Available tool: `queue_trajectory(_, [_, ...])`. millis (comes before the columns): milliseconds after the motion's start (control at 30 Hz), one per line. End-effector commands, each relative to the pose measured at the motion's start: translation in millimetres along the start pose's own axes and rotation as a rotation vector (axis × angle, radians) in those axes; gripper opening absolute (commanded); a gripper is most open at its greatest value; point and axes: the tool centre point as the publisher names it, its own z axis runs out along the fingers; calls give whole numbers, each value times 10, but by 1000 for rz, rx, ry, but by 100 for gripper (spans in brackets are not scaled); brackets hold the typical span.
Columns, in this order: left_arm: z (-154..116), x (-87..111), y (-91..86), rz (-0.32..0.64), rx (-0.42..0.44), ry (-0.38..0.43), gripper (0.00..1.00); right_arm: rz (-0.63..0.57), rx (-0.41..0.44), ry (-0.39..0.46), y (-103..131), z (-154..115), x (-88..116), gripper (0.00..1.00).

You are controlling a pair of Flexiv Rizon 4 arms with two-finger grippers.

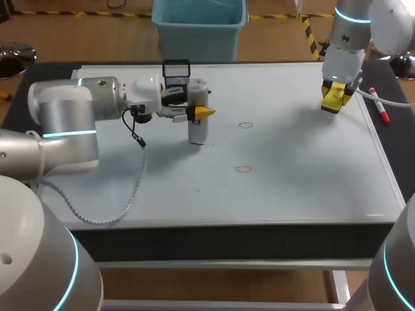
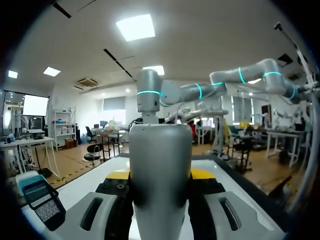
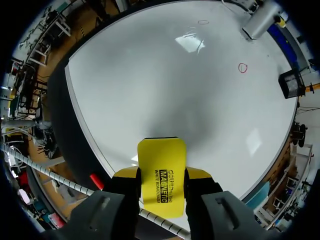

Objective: Pick up the inspection probe, press it on each red-marked spot on the whiteboard one by one, put down the probe, pick up the eraser, and wipe off all the red marks.

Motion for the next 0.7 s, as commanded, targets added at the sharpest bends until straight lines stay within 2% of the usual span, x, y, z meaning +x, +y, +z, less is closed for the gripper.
queue_trajectory(33, [-7, -34, 49, 1, 8, 2, 0, -2, 0, 4, -11, -12, 2, 0])
queue_trajectory(700, [-81, -113, 170, 0, 36, 3, 0, -2, 0, 4, -11, -12, 2, 0])
